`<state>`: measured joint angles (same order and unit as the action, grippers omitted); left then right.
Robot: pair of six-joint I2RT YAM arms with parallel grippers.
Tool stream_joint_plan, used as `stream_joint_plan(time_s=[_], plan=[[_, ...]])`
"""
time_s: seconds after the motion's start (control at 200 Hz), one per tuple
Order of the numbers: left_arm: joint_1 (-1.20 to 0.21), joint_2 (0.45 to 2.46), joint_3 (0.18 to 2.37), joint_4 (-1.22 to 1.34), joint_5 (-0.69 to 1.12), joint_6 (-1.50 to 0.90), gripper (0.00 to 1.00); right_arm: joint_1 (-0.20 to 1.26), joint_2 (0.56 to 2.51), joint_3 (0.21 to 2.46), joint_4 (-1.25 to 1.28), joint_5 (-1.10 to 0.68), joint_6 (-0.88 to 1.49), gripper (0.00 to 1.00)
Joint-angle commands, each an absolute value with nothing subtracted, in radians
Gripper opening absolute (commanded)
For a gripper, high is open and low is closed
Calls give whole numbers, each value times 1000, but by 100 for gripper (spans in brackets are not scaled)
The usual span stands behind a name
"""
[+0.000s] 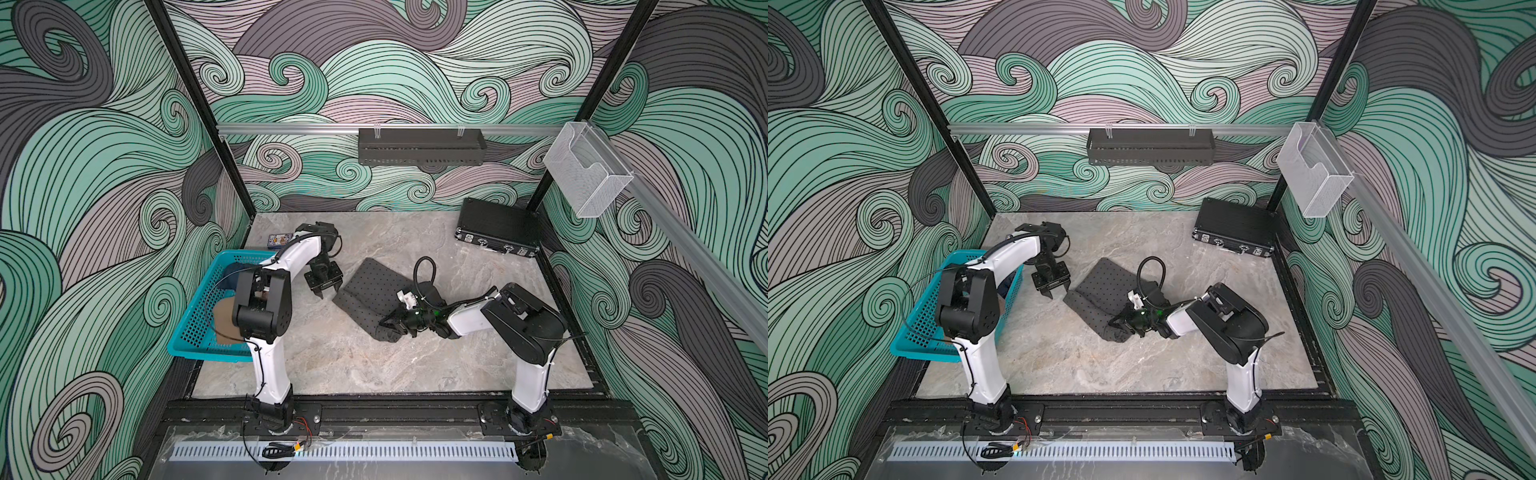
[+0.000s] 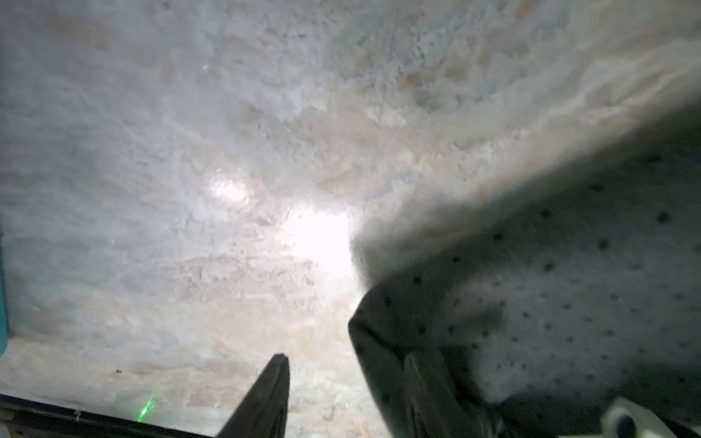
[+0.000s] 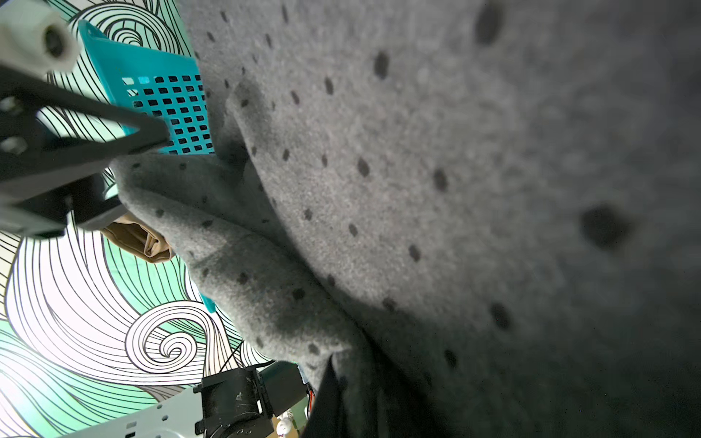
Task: Roll up the skirts
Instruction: Roll the skirt at the center of the board.
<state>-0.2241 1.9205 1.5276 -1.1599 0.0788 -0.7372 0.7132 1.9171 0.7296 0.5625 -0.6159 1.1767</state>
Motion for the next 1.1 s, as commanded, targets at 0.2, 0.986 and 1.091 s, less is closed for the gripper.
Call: stream_joint_plan(time_s=[0.2, 0.986, 1.091], plan=[[-363, 1541, 1140, -777, 251, -808, 37, 695, 2005, 704, 417, -553, 1204, 0], [-450, 2078, 1366, -808, 131, -846, 15, 723, 1836, 633, 311, -348, 853, 25], [-467, 2105, 1404, -835, 110, -825, 15, 729, 1744, 620, 266, -270, 745, 50]])
